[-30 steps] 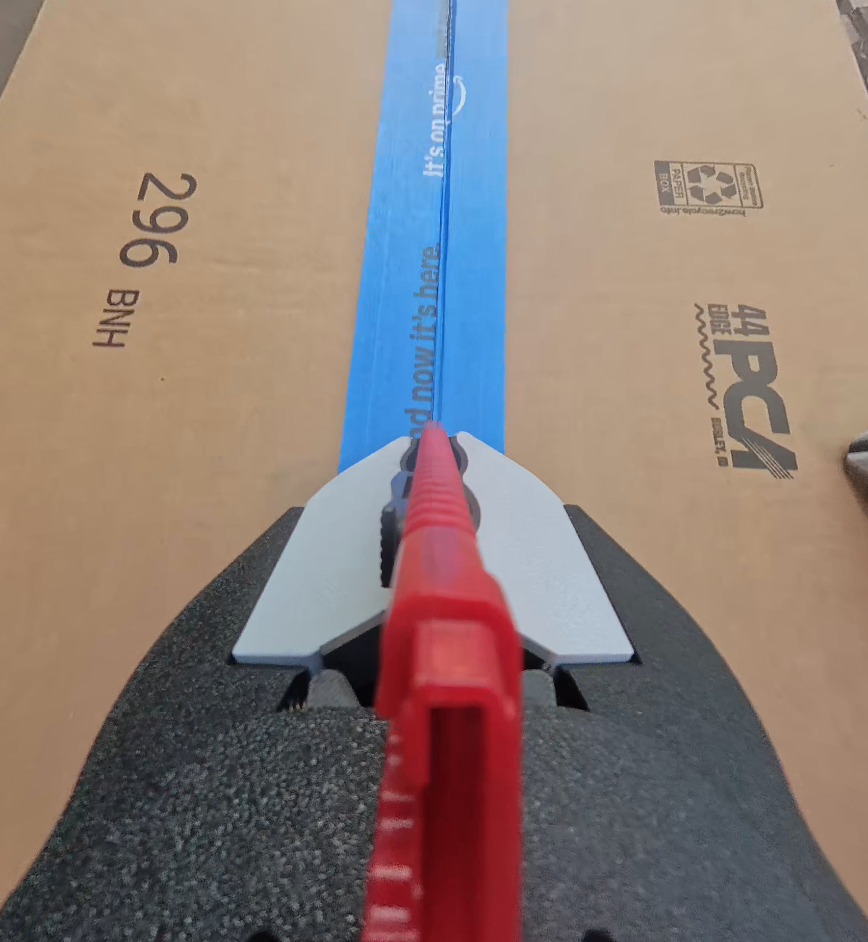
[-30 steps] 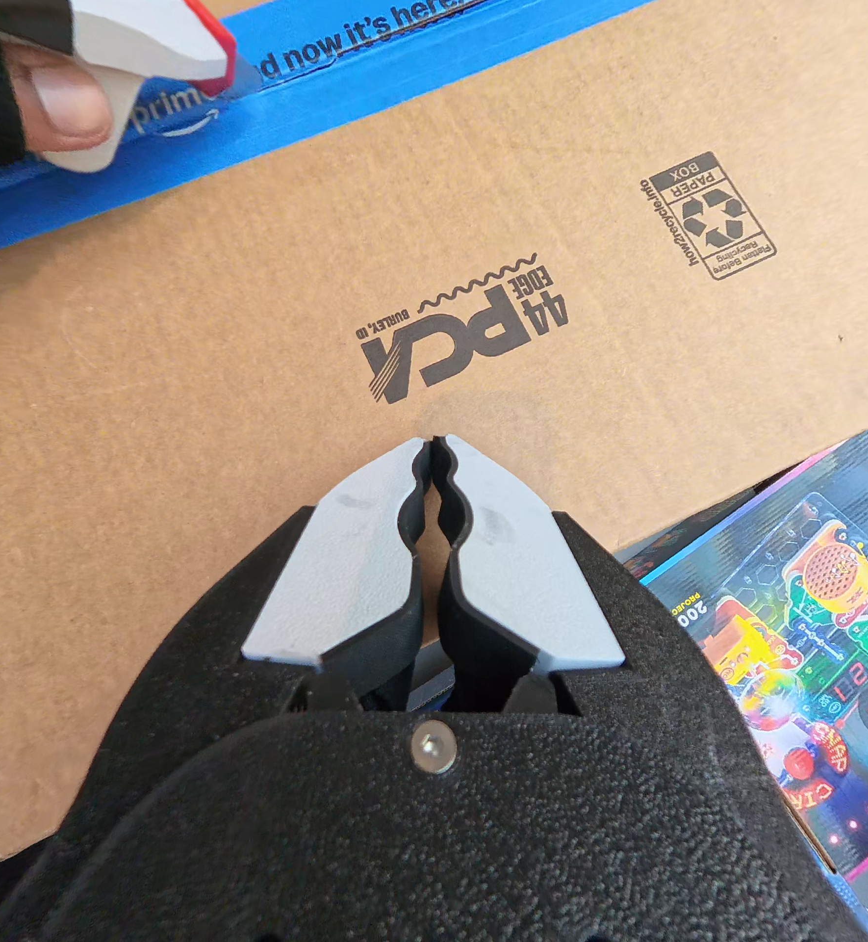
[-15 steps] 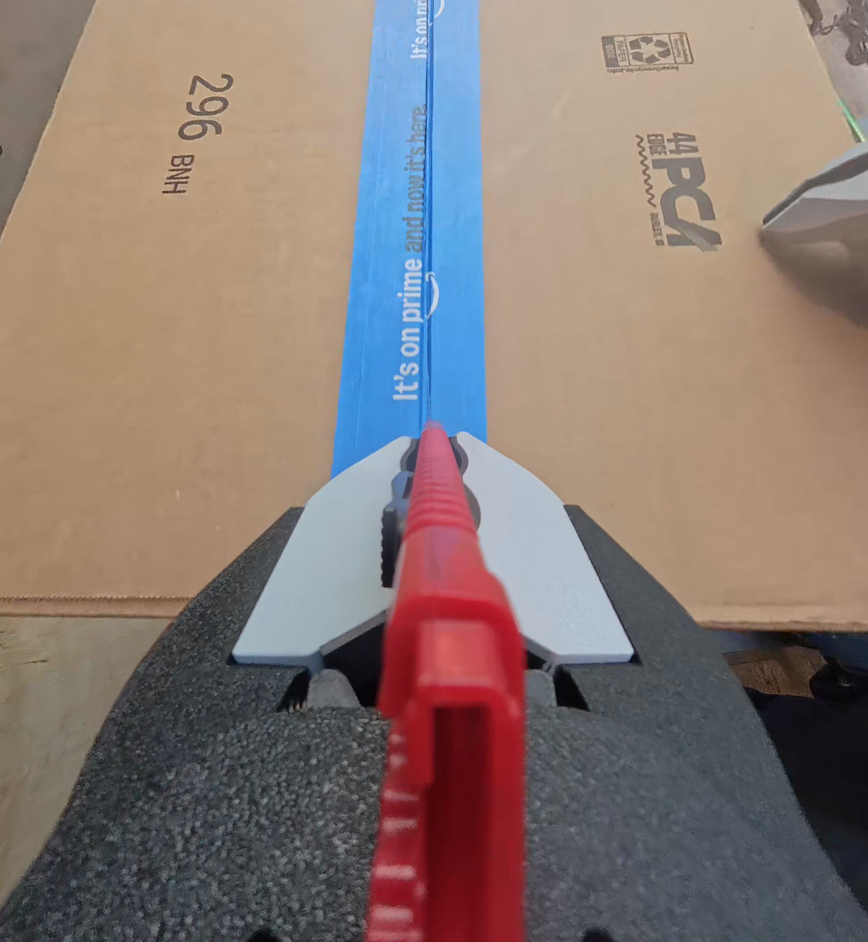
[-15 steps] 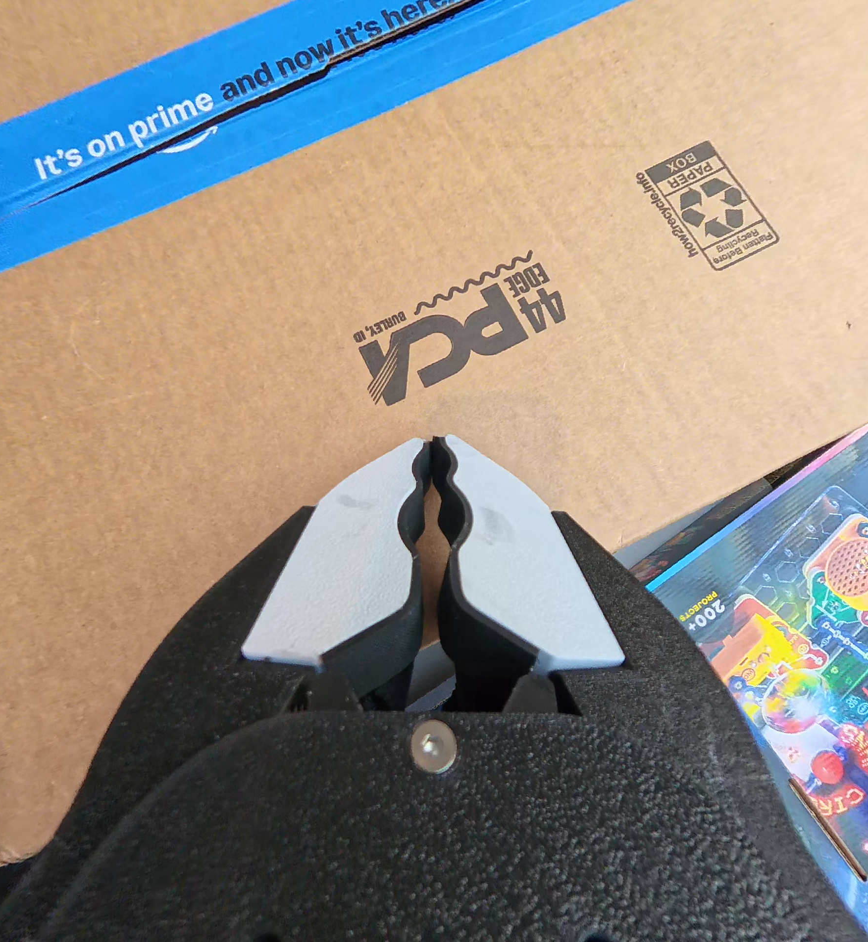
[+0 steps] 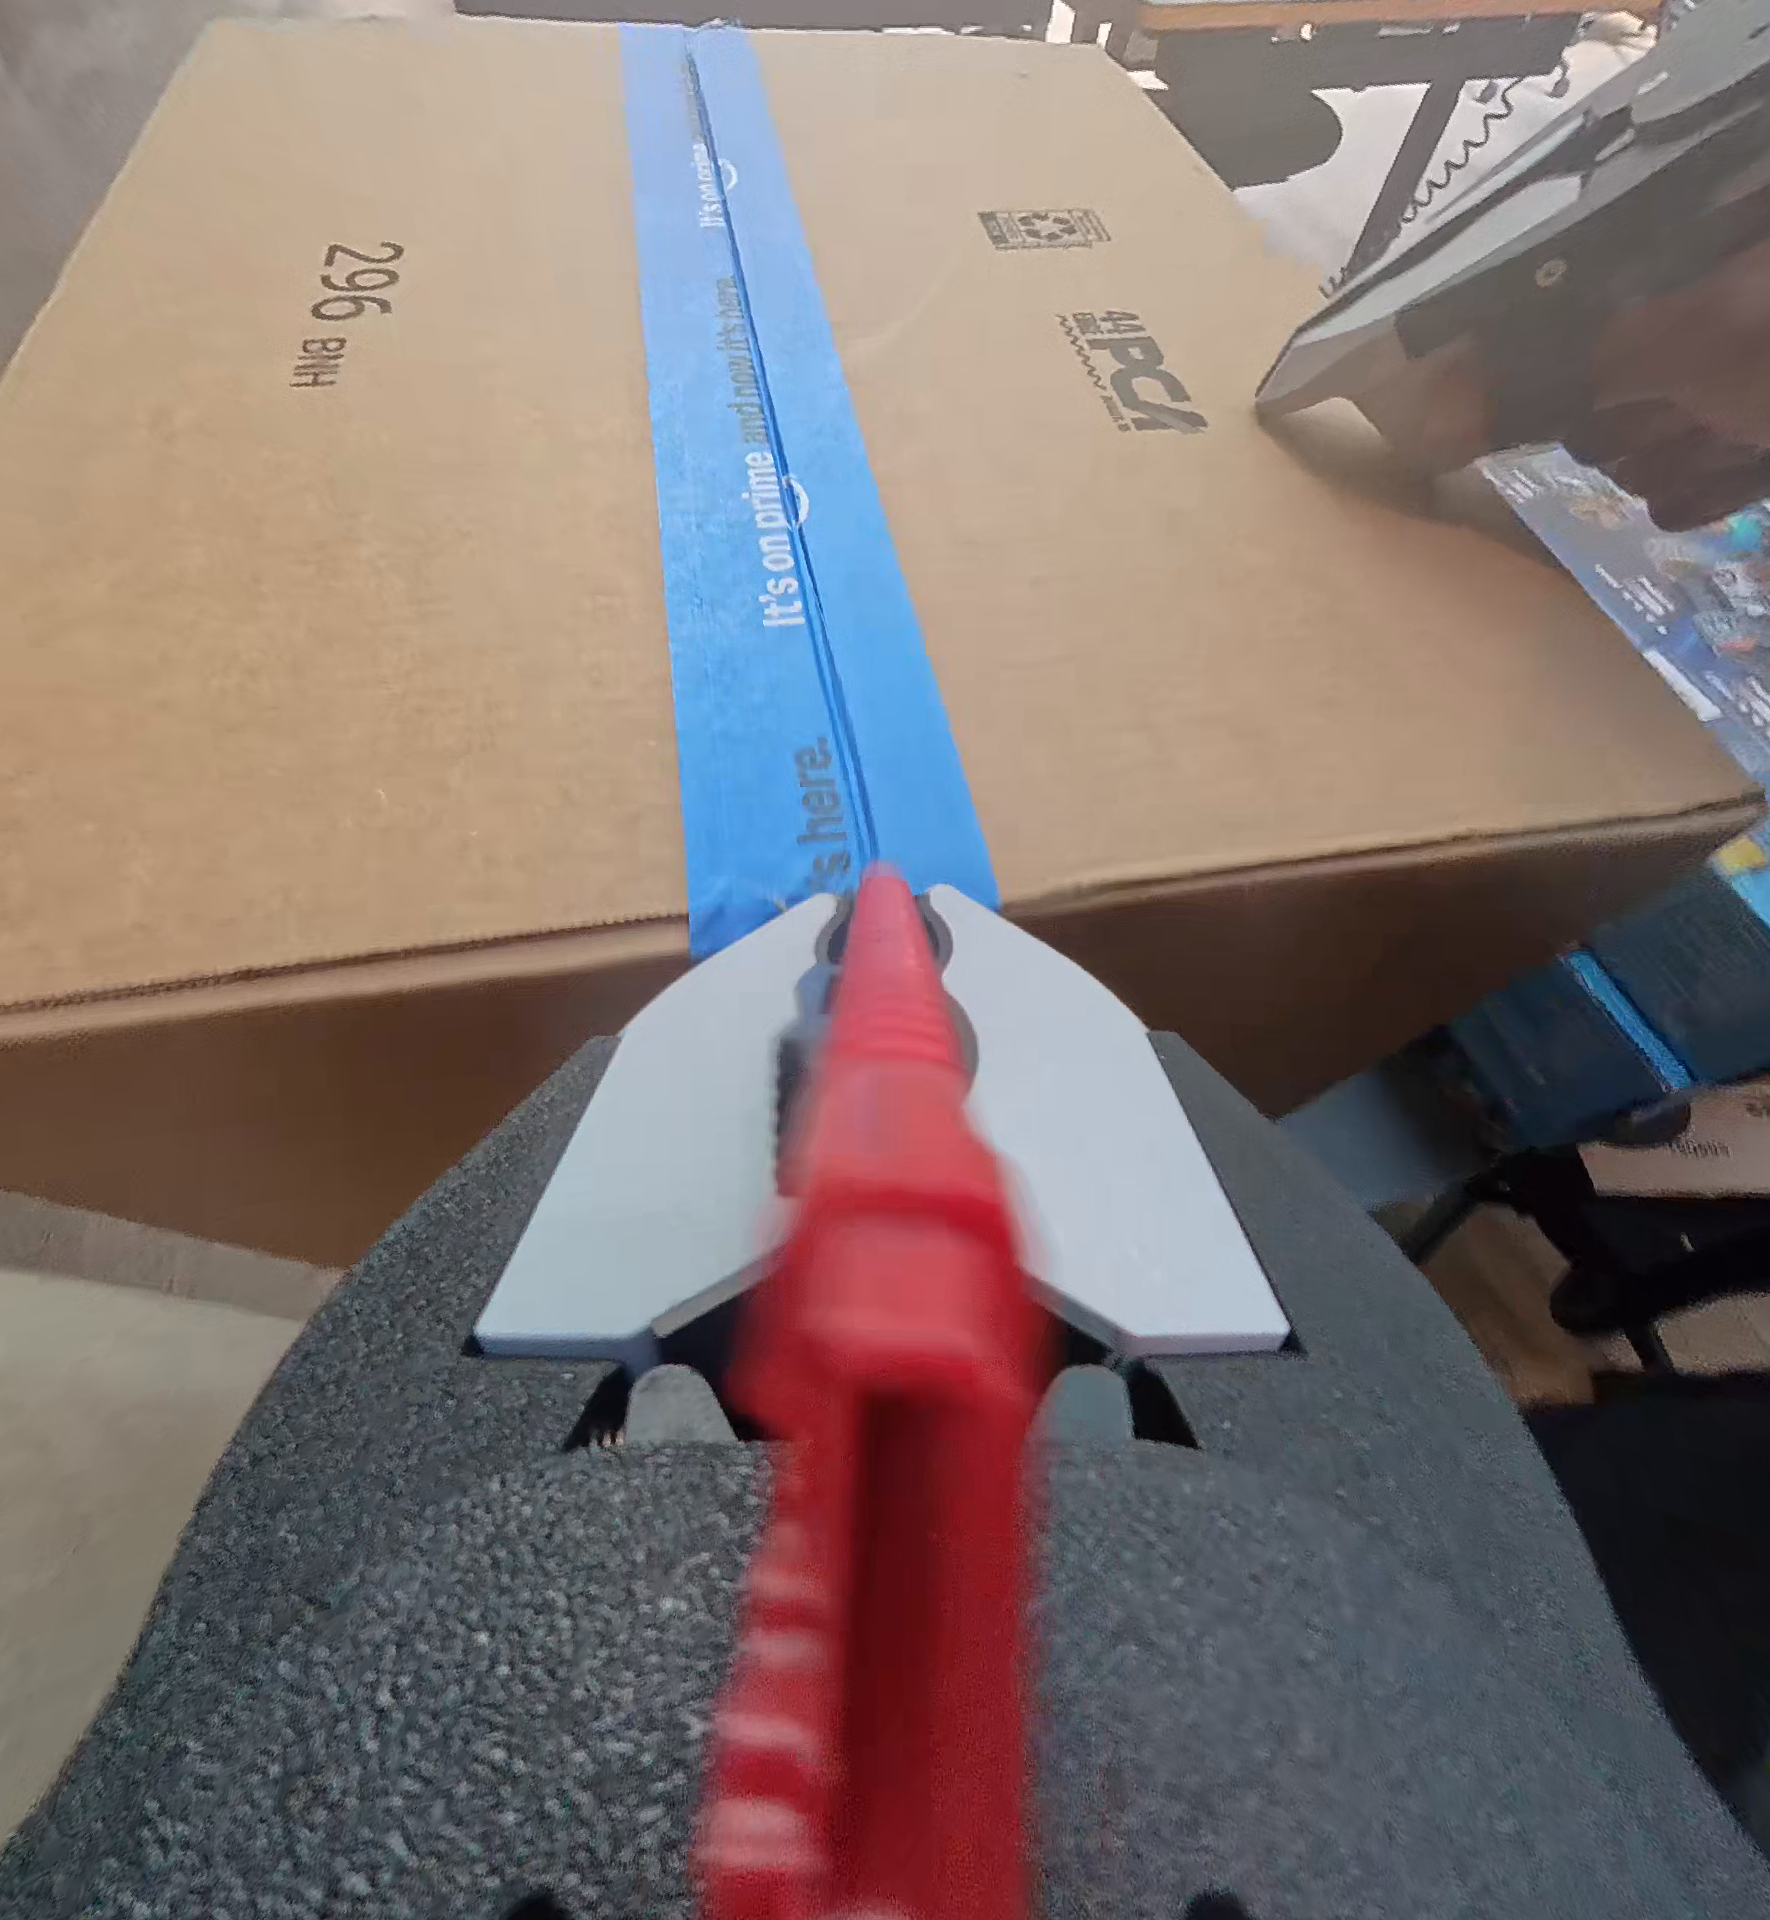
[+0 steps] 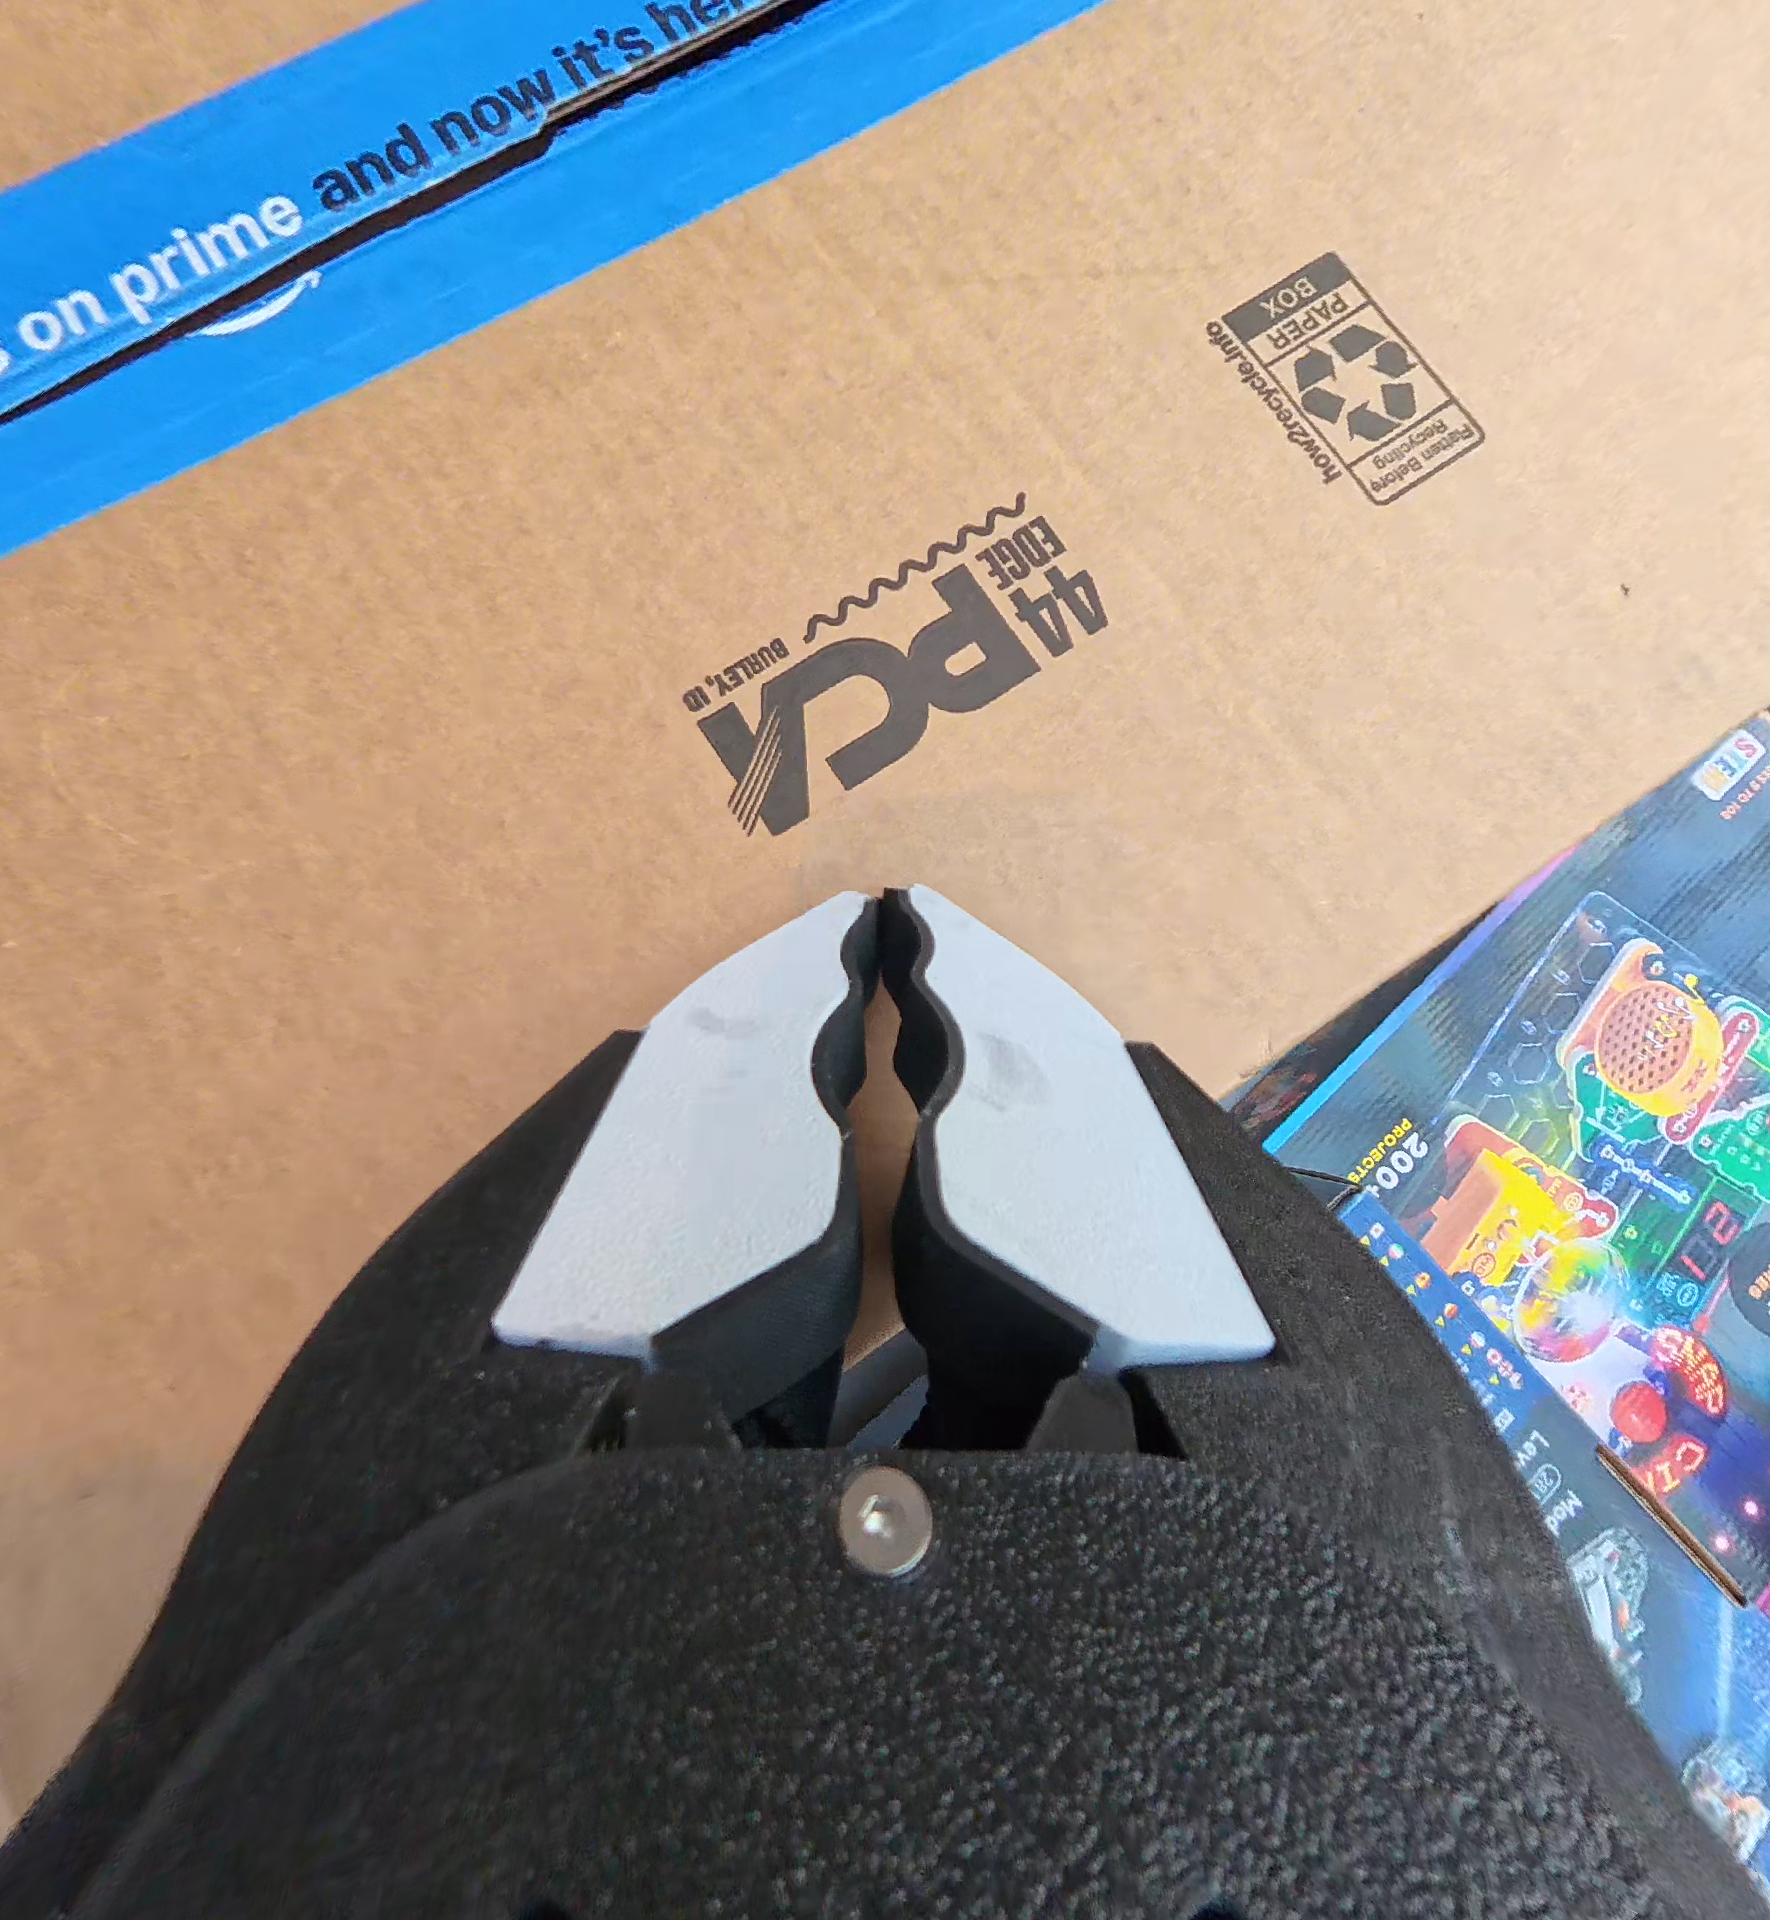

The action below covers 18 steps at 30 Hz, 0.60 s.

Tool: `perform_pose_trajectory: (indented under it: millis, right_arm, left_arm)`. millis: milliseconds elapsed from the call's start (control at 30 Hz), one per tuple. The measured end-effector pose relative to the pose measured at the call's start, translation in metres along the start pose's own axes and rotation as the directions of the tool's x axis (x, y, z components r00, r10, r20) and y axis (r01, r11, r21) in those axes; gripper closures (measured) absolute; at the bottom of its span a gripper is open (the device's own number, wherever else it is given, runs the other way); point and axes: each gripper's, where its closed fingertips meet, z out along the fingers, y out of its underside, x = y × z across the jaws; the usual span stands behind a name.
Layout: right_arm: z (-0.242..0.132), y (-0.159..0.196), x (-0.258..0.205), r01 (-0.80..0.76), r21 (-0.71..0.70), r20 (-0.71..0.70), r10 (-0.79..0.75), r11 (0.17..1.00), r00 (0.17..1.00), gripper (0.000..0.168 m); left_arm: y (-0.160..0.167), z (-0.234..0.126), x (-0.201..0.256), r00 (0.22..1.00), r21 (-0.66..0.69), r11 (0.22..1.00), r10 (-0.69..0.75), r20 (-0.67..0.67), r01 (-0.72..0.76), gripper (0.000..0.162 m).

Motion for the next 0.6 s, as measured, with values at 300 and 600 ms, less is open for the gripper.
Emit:
perform_pose_trajectory:
  millis: [300, 600]
  right_arm:
    - [-0.01, -0.004, -0.005, 0.014, 0.067, -0.027, -0.012, 0.998, 1.0, 0.168]
    - [-0.062, -0.016, -0.133, 0.191, 0.364, 0.197, -0.276, 0.912, 0.941, 0.168]
  left_arm:
    - [0.111, -0.051, 0.016, 0.936, -0.187, 0.919, 0.329, -0.123, -0.347, 0.149]
    - [0.035, -0.034, 0.047, 0.444, 0.143, 0.439, 0.896, 0.007, -0.887, 0.15]
